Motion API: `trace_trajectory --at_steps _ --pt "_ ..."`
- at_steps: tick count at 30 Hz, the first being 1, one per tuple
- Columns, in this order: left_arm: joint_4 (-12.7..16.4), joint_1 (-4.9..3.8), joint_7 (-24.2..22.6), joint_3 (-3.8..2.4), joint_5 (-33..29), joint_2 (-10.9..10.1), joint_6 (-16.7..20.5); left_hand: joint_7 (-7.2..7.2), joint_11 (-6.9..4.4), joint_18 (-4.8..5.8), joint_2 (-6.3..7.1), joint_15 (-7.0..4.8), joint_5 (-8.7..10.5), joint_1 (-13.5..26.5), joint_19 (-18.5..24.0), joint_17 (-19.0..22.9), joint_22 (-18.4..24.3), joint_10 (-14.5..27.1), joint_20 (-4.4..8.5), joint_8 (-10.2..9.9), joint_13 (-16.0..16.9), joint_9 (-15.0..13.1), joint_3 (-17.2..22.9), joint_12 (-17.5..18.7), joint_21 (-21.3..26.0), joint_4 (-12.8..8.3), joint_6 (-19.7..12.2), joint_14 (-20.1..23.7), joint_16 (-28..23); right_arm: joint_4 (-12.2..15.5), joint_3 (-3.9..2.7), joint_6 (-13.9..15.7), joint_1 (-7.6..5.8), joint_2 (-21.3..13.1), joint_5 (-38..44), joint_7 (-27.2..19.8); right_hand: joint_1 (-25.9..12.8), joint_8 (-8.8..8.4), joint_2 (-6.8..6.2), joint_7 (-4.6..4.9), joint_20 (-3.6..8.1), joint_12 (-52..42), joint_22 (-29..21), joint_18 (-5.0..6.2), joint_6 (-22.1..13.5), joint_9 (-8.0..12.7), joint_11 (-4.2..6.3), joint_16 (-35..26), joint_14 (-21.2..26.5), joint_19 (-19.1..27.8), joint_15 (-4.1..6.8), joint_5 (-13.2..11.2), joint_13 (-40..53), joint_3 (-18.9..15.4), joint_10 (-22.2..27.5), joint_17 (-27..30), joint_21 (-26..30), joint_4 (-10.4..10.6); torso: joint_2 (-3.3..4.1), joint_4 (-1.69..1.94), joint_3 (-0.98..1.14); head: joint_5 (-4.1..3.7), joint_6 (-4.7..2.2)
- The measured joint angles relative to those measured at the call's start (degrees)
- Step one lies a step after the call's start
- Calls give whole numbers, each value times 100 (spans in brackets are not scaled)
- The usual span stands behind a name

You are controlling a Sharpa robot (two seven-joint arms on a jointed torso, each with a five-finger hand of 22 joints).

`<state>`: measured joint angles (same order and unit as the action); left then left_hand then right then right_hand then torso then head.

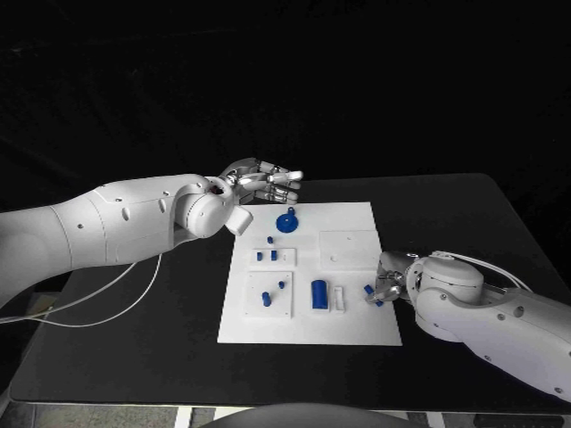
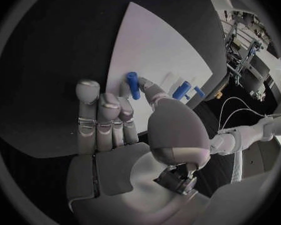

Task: Assemble the parts on the task board

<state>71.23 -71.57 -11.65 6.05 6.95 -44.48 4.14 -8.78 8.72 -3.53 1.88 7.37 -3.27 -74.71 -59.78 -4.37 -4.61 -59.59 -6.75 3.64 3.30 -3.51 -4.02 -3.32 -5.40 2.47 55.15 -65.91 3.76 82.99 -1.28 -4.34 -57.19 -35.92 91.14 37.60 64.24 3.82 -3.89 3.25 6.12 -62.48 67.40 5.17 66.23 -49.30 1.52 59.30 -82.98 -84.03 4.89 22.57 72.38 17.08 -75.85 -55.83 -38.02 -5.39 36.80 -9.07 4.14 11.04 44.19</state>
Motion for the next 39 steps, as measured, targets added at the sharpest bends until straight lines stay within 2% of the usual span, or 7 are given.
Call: trace_trajectory --at_steps 10,18,21,24,26,27,39 --pt "0 -1 20 0 2 0 -5 0 0 0 0 0 0 0 0 0 0 0 0 0 0 0 0 0 0 0 0 0 0 40 11 170 7 -123 -535 -7 -180 4 180 100 0 1 22 -81 -15 -847 -21 0 3 0 -3 403 0 92 21 14 0 78 1 -1 3 13 3" --pt "0 -1 30 0 3 -1 -9 0 0 -1 0 0 0 0 0 0 0 0 0 0 0 0 27 0 0 27 0 0 0 172 35 644 61 -240 -1250 -23 -180 -46 179 75 0 4 59 -124 66 -817 -8 0 9 0 -9 983 -15 42 5 23 -42 28 1 -2 3 19 5" --pt "0 -1 32 0 4 -1 -10 0 0 0 0 0 0 0 0 0 0 0 0 0 0 0 27 0 0 27 0 0 0 230 38 848 76 -255 -1489 -52 -186 -49 174 75 0 4 75 -126 67 47 1 0 8 0 -10 1060 -15 42 -4 23 -71 28 1 -2 3 18 6" --pt "0 -1 33 0 4 -1 -11 0 0 0 0 0 0 0 0 0 0 0 0 0 0 0 27 0 0 27 0 0 0 288 34 1092 78 -257 -1725 -101 -229 -26 131 74 0 4 78 -127 69 1951 -8 0 8 0 -10 1073 -18 233 -13 23 -93 -162 2 -2 3 15 9" --pt "0 -1 34 0 5 -1 -11 0 0 0 0 0 0 0 0 0 0 0 0 0 0 0 27 0 0 27 0 0 0 319 26 1231 77 -257 -1846 -137 -243 -12 117 75 0 4 78 -128 71 3867 -8 0 7 0 -11 1073 -24 397 -14 23 -96 -327 3 -1 3 14 10" --pt "0 -1 35 0 5 -1 -12 0 0 0 0 0 0 0 0 0 0 0 0 0 0 0 27 0 0 27 0 0 0 331 25 1300 76 -256 -1905 -154 -243 -36 117 64 0 4 81 -128 83 4322 -8 0 8 0 -11 1073 -24 517 -14 23 -96 -447 3 -1 3 14 11" --pt "3 -1 37 0 8 -5 -17 0 0 0 0 0 0 0 0 0 0 0 0 0 0 0 27 0 0 27 0 0 0 404 19 1813 109 -185 -2395 -267 -210 -16 85 47 0 3 67 -124 99 4539 13 -28 32 0 10 980 -26 379 -33 45 -116 -449 5 0 7 17 20"
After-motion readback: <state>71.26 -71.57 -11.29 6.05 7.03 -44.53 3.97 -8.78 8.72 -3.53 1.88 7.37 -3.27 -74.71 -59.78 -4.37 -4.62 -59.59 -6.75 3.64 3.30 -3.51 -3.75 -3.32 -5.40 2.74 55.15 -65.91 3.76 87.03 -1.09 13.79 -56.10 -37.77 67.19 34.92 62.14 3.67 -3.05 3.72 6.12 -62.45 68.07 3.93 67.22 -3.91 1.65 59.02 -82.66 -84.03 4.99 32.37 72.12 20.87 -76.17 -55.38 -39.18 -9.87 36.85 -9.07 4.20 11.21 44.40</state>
